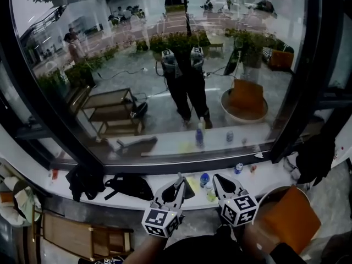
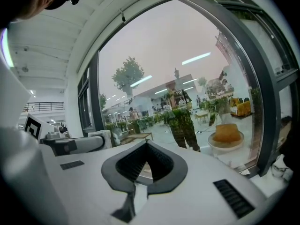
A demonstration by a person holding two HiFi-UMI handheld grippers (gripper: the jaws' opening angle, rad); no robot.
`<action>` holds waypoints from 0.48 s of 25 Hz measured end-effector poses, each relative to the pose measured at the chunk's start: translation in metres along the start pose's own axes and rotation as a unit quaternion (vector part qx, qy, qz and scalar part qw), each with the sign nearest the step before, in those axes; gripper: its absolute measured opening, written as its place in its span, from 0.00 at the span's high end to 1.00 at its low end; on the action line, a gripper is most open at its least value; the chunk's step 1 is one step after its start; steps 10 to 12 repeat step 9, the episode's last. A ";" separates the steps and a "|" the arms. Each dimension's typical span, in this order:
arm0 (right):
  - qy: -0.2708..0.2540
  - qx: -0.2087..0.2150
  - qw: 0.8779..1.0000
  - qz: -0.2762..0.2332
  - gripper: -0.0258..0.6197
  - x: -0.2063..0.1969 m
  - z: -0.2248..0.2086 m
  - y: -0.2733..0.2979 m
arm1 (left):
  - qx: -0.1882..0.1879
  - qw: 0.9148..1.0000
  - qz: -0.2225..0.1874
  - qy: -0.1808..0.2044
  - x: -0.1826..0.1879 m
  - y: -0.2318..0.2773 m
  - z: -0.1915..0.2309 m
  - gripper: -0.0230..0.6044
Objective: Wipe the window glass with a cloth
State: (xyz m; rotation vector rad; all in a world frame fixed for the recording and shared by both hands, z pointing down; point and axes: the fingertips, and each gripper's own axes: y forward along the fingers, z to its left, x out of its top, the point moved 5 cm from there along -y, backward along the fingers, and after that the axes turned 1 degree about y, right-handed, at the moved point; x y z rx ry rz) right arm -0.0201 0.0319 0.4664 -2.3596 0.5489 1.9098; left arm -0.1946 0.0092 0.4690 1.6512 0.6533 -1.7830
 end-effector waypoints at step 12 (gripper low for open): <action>-0.003 0.002 1.000 -0.001 0.92 -0.006 0.005 -0.006 | -0.004 1.000 -0.002 0.004 -0.004 -0.006 -0.005 0.92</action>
